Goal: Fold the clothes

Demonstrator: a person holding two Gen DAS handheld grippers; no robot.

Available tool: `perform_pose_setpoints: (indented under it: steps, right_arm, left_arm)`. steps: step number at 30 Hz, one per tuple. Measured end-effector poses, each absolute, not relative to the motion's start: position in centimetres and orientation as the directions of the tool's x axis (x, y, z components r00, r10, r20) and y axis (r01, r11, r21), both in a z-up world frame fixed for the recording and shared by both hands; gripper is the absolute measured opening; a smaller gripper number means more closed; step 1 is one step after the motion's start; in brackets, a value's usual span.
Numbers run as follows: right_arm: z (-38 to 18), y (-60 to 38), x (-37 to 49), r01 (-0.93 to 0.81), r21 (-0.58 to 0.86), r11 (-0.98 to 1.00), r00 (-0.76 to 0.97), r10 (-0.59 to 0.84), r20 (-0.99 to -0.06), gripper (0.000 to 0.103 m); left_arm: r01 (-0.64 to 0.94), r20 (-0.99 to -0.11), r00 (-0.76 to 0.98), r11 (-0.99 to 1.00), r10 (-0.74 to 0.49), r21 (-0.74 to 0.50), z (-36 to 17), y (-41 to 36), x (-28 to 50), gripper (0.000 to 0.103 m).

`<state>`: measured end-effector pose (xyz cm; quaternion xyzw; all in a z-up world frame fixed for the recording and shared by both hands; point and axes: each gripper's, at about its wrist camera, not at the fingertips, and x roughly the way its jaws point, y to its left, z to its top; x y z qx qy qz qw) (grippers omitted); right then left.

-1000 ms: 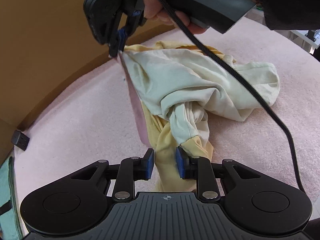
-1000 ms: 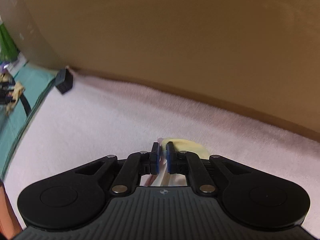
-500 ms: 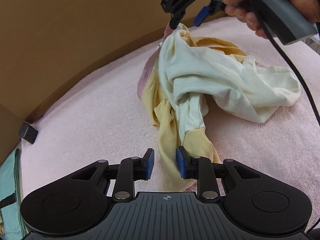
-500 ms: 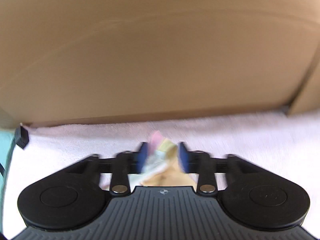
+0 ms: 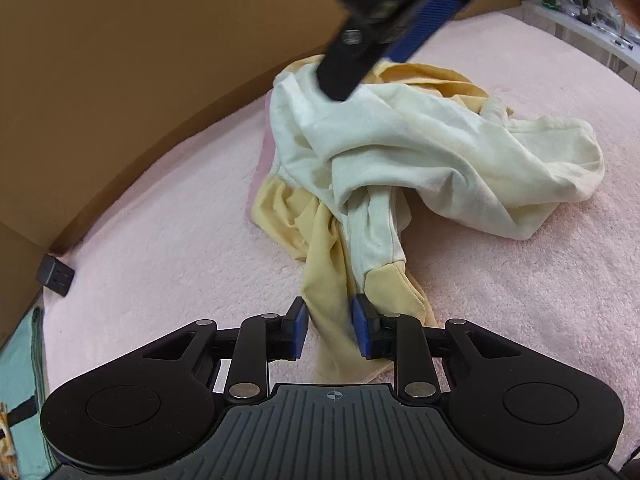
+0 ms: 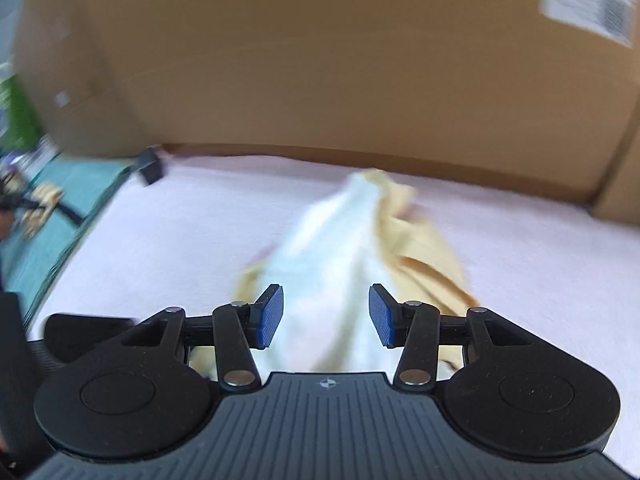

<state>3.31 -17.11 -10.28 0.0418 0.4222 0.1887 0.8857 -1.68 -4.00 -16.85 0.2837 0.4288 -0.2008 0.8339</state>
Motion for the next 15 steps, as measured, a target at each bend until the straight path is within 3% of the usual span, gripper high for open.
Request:
perform_pose_setpoints:
  steps: [2,4,7,15]
  right_arm:
    - [-9.7,-15.3,4.1,-0.387,0.243,0.889,0.536,0.432,-0.725,0.053]
    - [-9.7,-13.4,5.4,-0.466,0.225,0.855,0.492,0.463,-0.737,0.053]
    - [-11.0,-10.1,6.8,-0.557,0.199,0.807,0.406,0.473,-0.782,0.053]
    - [-15.5,-6.1,9.0,-0.584,0.062,0.81,0.262,0.26,-0.929,0.053]
  left_arm:
    - [0.574,-0.821,0.564,0.756,-0.088,0.314,-16.8,-4.0,-2.0,0.058]
    - [0.565,-0.811,0.578,0.764,-0.095,0.312,-16.5,-3.6,-2.2,0.084]
    - [0.556,-0.809,0.578,0.776,-0.105,0.297,-16.1,-2.9,-2.6,0.09]
    - [0.506,-0.824,0.555,0.832,-0.113,0.227,-15.3,-0.2,-2.3,0.096]
